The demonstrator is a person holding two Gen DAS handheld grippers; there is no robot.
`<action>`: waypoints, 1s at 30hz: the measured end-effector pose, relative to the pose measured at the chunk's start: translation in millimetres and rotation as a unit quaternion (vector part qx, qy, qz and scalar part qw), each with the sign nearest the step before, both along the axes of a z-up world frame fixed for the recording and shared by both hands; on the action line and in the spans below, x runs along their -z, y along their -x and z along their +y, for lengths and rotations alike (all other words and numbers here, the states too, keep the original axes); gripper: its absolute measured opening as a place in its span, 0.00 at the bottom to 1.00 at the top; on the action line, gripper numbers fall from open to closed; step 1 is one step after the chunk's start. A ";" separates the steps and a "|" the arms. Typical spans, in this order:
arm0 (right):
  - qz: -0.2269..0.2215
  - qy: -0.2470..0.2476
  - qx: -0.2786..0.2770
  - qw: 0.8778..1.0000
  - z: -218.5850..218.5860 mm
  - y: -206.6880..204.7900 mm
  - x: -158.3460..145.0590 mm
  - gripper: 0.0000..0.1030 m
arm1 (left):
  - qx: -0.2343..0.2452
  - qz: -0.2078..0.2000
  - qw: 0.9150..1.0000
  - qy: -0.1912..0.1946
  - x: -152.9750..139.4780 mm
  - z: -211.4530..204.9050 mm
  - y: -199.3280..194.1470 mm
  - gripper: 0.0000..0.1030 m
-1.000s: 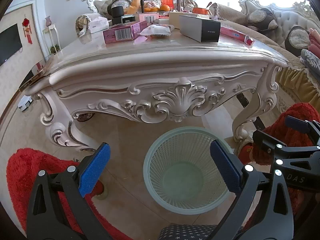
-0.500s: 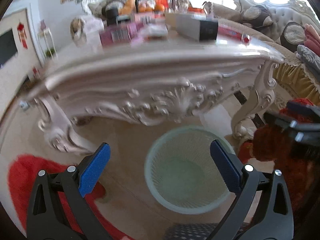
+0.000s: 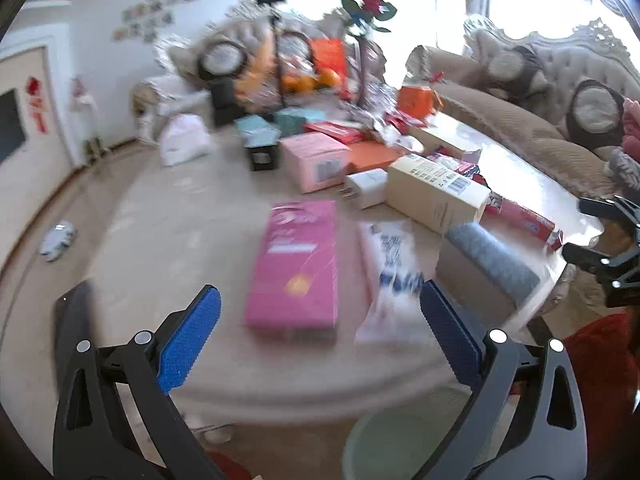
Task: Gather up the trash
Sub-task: 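Grasp the pink BB cream box with left tool while right grasps red snack wrapper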
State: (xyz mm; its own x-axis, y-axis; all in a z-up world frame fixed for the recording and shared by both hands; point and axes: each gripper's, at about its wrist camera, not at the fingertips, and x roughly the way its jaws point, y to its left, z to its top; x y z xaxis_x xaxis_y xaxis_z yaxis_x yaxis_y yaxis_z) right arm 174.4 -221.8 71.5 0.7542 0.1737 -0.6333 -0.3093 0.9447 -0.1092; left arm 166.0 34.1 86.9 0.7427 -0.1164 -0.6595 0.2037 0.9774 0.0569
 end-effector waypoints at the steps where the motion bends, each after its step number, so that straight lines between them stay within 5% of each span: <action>1: 0.009 0.003 -0.007 1.000 -0.6 -8.3 2.0 0.93 | 0.005 0.014 1.000 -0.002 3.1 -2.7 -12.9 0.94; 9: 0.064 0.031 -0.039 0.997 2.9 -51.2 19.1 0.93 | 0.005 0.099 0.995 0.004 32.2 4.7 -81.5 0.94; 14: 0.073 0.027 -0.051 0.996 3.2 -58.6 20.6 0.93 | 0.017 0.151 0.987 0.047 40.1 18.8 -94.8 0.94; 18: 0.101 -0.004 -0.058 0.993 -5.1 -67.3 22.9 0.93 | -0.002 0.151 0.988 -0.016 43.1 16.7 -95.8 0.95; 25: 0.109 0.002 -0.068 0.992 -0.6 -70.8 19.8 0.92 | 0.005 0.121 0.993 -0.007 44.0 22.5 -93.6 0.95; 28: 0.111 0.003 -0.079 0.991 2.0 -68.4 16.1 0.80 | -0.005 0.122 0.993 -0.007 44.0 22.6 -97.2 0.93; 29: 0.110 0.004 -0.085 0.990 4.1 -68.0 15.5 0.67 | -0.008 0.123 0.992 -0.006 43.1 22.6 -98.2 0.90; 30: 0.112 0.004 -0.091 0.990 6.7 -66.4 13.6 0.48 | -0.004 0.121 0.993 -0.006 41.0 22.2 -99.1 0.77</action>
